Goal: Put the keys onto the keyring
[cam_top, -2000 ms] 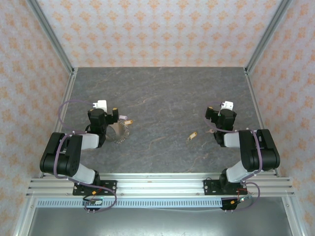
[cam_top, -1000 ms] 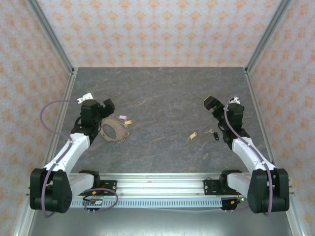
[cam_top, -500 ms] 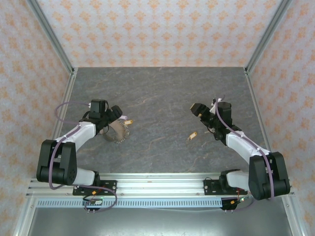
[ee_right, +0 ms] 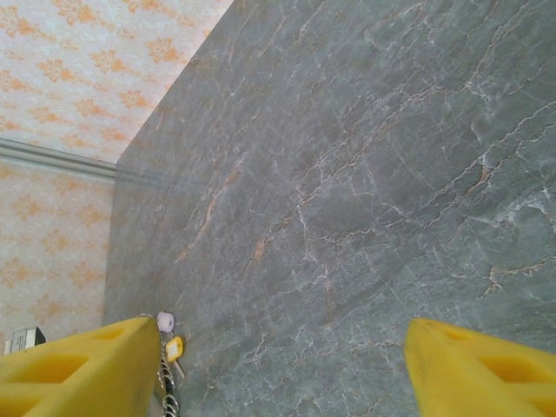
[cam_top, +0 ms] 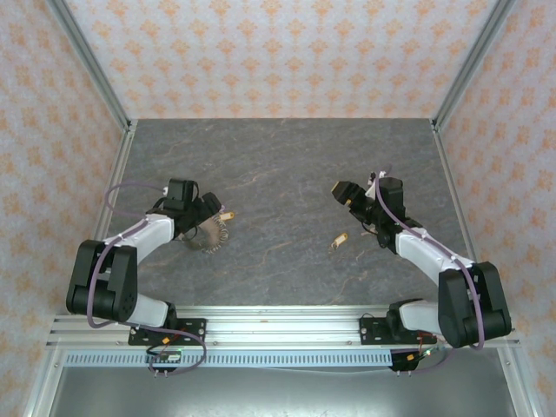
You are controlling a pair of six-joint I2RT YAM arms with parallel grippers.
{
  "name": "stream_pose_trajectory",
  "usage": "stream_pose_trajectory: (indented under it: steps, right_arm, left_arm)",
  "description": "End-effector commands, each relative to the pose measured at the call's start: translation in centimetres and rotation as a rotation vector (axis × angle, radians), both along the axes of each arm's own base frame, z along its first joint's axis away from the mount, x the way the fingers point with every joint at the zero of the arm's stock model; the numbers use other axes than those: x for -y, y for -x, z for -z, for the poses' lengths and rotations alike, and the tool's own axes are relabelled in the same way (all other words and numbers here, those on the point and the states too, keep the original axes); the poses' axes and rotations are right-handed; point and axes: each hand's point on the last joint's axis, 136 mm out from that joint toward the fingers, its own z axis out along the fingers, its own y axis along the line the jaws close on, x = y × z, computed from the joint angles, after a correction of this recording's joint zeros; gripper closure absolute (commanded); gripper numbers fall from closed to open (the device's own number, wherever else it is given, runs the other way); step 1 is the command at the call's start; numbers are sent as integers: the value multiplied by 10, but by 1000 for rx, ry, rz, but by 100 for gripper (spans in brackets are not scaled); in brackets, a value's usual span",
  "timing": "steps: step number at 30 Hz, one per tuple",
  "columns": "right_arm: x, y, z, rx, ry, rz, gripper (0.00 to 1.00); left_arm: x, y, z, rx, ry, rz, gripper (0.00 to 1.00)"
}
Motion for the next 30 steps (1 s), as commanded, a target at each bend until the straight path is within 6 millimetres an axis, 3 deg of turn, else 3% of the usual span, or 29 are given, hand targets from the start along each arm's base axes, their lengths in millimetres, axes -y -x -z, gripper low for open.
stream_pose_trajectory:
  steps: [1,14,19,26,30]
  right_arm:
    - [0,-7,-11,19,-7,20,26]
    - [0,-9,-3,-6,-8,26,26]
    - [-2,-10,2,-21,-18,24,26]
    - [-5,-11,9,-42,-26,13,26]
    - [-6,-11,12,-48,-25,11,26]
  left_arm:
    - [2,10,13,-56,-24,-2,11]
    - [14,30,32,-101,-48,66,12]
    - [30,33,37,-93,-26,136,21]
    - [51,36,33,-63,-28,227,41]
    - [66,41,28,-43,-35,297,47]
